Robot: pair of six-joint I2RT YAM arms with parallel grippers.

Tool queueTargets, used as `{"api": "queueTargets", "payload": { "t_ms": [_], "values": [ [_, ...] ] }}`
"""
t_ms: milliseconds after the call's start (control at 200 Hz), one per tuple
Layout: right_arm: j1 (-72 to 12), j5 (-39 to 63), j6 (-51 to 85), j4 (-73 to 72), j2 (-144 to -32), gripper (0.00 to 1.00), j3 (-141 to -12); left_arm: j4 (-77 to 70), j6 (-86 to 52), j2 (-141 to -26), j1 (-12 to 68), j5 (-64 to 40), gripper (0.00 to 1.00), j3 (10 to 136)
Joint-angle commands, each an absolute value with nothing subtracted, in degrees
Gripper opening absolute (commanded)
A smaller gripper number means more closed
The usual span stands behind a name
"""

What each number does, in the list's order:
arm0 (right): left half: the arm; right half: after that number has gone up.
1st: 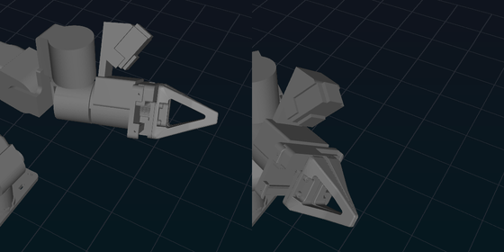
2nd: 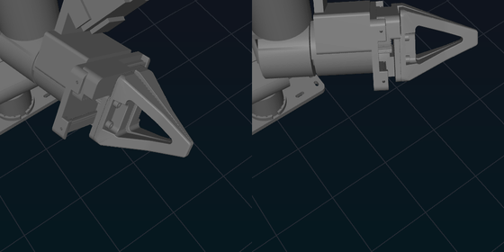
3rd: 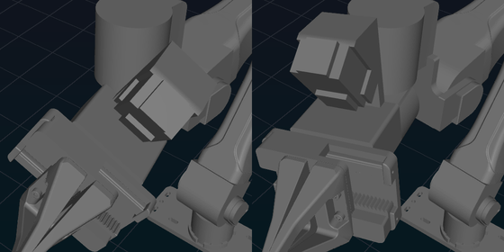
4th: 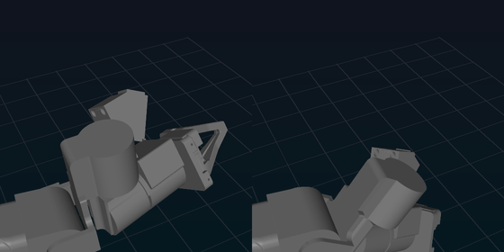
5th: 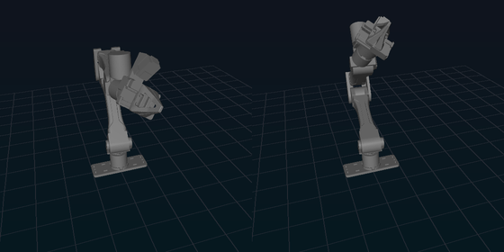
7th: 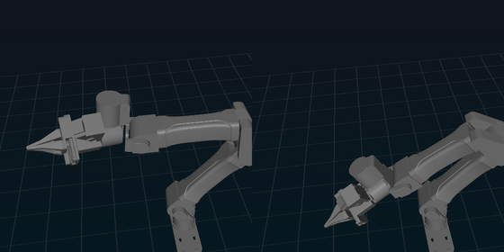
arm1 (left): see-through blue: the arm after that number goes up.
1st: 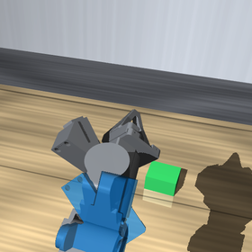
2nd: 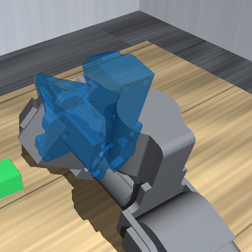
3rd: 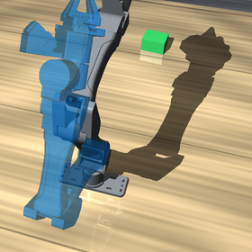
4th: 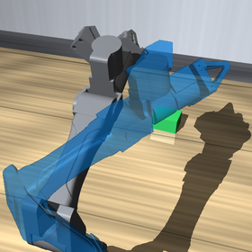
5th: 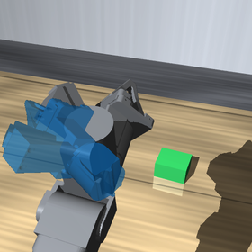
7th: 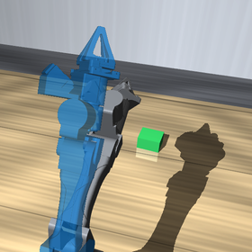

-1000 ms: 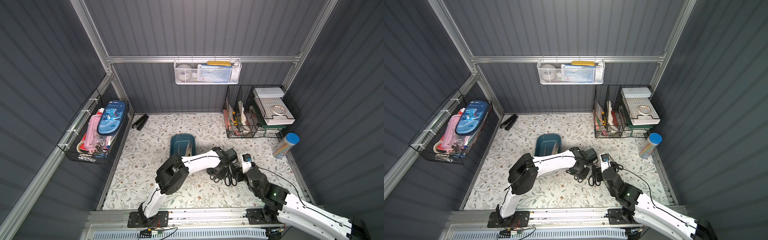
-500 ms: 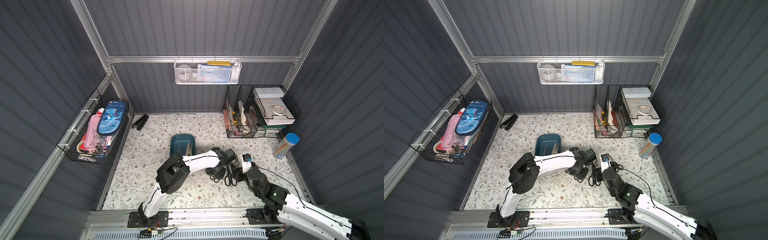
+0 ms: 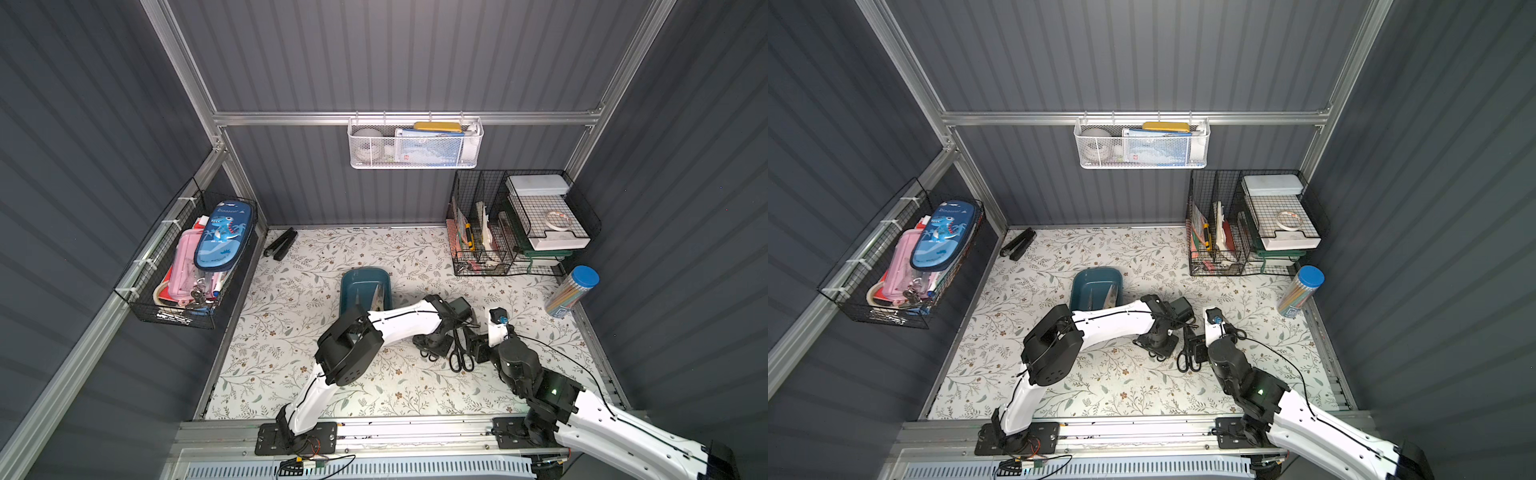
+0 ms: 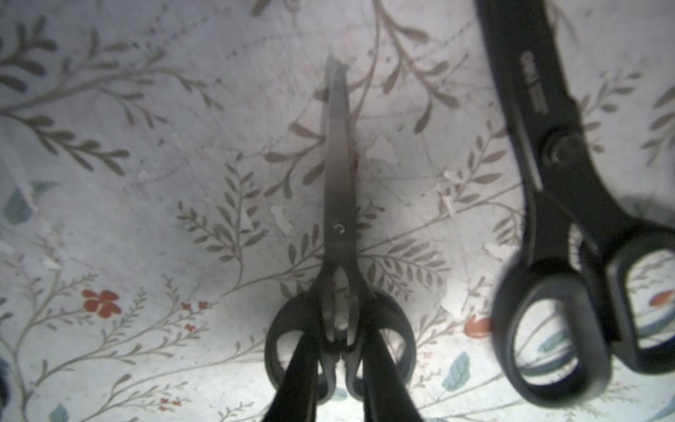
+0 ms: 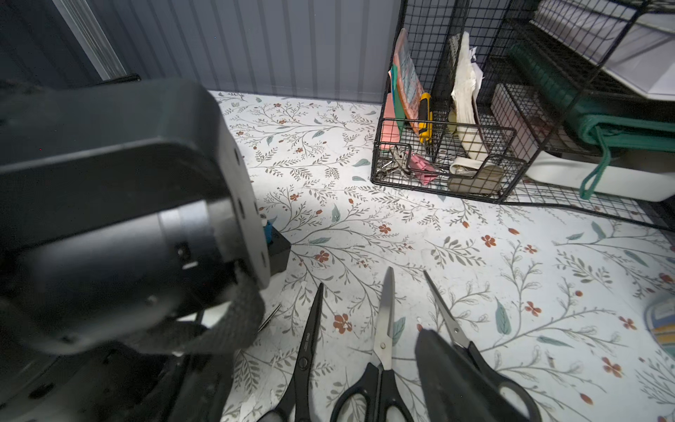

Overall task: Put the scissors into the storage box
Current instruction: Pick up the scissors from the center of the board.

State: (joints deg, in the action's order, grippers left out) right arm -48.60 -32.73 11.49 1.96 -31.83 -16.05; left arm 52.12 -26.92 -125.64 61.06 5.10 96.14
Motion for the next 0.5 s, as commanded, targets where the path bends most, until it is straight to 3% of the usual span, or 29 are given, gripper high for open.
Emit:
{"api": "queueTargets", "payload": {
  "t_ms": [0, 80, 135, 490],
  "values": [
    [-48.8, -34.4, 12.2, 2.0, -31.2, 0.82, -15.6, 52.8, -26.5, -131.3, 58.4, 8.1, 0.16, 92.6],
    [-48.9, -34.7, 12.3, 2.3, -31.1, 0.82, -15.6, 52.1, -26.4, -130.9, 56.8, 9.4, 0.10, 91.2],
    [-48.9, -34.7, 12.4, 2.3, -30.9, 0.82, -15.5, 51.4, -26.5, -130.1, 55.5, 10.1, 0.00, 89.9],
    [-48.9, -35.0, 12.4, 2.2, -30.9, 0.82, -15.5, 53.8, -24.7, -124.8, 53.4, 15.9, 0.00, 95.4]
  ]
}}
